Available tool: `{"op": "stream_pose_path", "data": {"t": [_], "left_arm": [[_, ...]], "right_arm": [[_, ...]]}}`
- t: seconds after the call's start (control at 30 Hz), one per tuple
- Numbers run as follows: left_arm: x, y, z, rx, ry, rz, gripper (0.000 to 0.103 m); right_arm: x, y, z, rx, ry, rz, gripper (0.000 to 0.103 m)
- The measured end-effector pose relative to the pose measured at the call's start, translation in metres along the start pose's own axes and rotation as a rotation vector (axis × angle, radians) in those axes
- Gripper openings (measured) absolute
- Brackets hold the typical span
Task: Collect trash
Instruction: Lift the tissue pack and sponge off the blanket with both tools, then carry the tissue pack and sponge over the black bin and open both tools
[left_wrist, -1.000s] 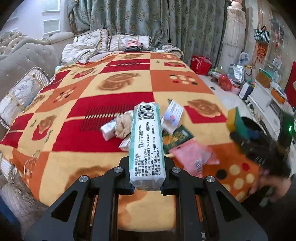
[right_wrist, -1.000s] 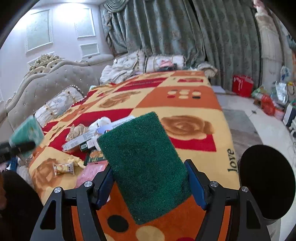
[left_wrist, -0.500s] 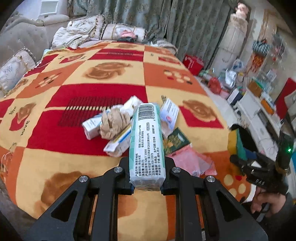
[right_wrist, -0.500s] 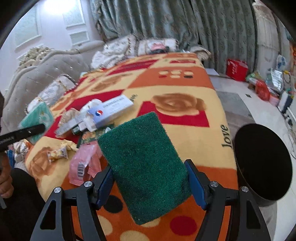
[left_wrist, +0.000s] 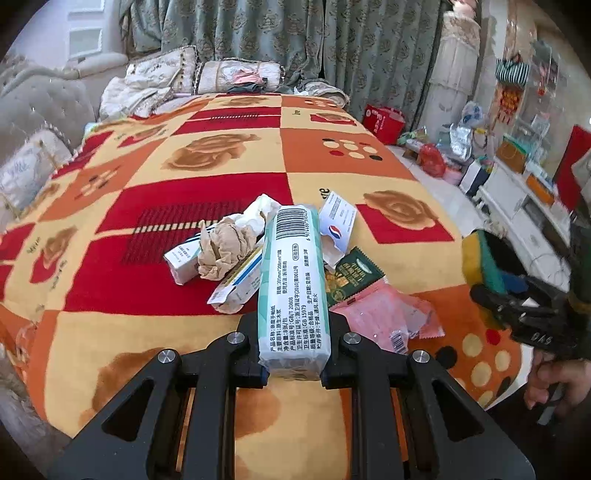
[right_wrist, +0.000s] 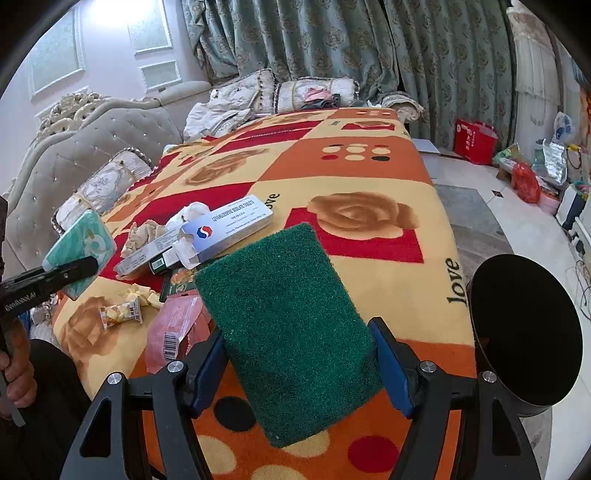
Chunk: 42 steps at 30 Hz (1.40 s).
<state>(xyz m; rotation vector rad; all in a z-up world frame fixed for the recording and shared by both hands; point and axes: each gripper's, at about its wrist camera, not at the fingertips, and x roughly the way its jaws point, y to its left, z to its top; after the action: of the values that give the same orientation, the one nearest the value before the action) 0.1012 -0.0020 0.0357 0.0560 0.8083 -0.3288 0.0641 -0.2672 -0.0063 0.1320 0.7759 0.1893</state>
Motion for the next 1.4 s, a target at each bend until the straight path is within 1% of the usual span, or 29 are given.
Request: {"op": "stream_pose_path", "data": {"t": [0.1, 0.17, 0.27, 0.33, 0.37, 0.47, 0.53, 0.57, 0.7, 0.77, 0.87, 0.97, 1.2, 1.4], "left_arm": [[-0.012, -0.008, 0.004, 0.013, 0.014, 0.013, 0.016], [-0.028, -0.014, 0.008, 0.024, -0.001, 0.008, 0.016], [-0.040, -0.026, 0.011, 0.060, -0.027, 0.005, 0.016], [-0.038, -0.030, 0.010, 0.087, -0.056, 0.001, 0.016], [-0.031, -0.029, 0.005, 0.093, -0.066, -0.007, 0.016], [-0.015, -0.018, 0.002, 0.049, -0.019, -0.031, 0.016], [-0.016, -0.012, 0.005, 0.035, -0.048, -0.029, 0.016], [-0.014, -0.010, 0.005, 0.030, -0.050, -0.032, 0.016], [0.006, -0.010, 0.000, 0.030, 0.020, -0.052, 0.016], [0.008, -0.011, -0.001, 0.041, 0.022, -0.040, 0.016], [0.009, -0.006, -0.002, 0.011, 0.030, -0.060, 0.016], [0.011, -0.006, -0.003, 0.015, 0.034, -0.054, 0.016], [0.014, -0.006, -0.006, 0.006, 0.037, -0.052, 0.016], [0.019, -0.005, -0.008, 0.006, 0.042, -0.048, 0.016]], "right_arm": [[-0.010, -0.001, -0.001, 0.010, -0.033, 0.005, 0.071], [-0.019, -0.003, -0.003, 0.018, -0.056, 0.007, 0.071], [-0.029, -0.003, -0.004, 0.006, -0.065, 0.004, 0.071], [-0.033, -0.004, -0.004, -0.006, -0.061, -0.003, 0.071], [-0.034, -0.005, -0.004, -0.003, -0.059, -0.010, 0.071], [-0.038, -0.007, -0.007, -0.001, -0.055, -0.030, 0.071], [-0.040, -0.007, -0.008, -0.010, -0.050, -0.047, 0.071], [-0.040, -0.007, -0.009, -0.011, -0.043, -0.055, 0.071], [-0.035, -0.003, -0.005, -0.019, -0.029, -0.063, 0.071], [-0.029, 0.000, -0.002, -0.026, -0.026, -0.058, 0.071], [-0.014, 0.006, 0.003, -0.054, -0.004, -0.056, 0.071], [-0.002, 0.008, 0.007, -0.064, 0.007, -0.055, 0.071], [0.009, 0.001, 0.016, -0.070, -0.017, -0.044, 0.071], [0.019, -0.015, 0.033, -0.095, -0.045, -0.047, 0.071]]}}
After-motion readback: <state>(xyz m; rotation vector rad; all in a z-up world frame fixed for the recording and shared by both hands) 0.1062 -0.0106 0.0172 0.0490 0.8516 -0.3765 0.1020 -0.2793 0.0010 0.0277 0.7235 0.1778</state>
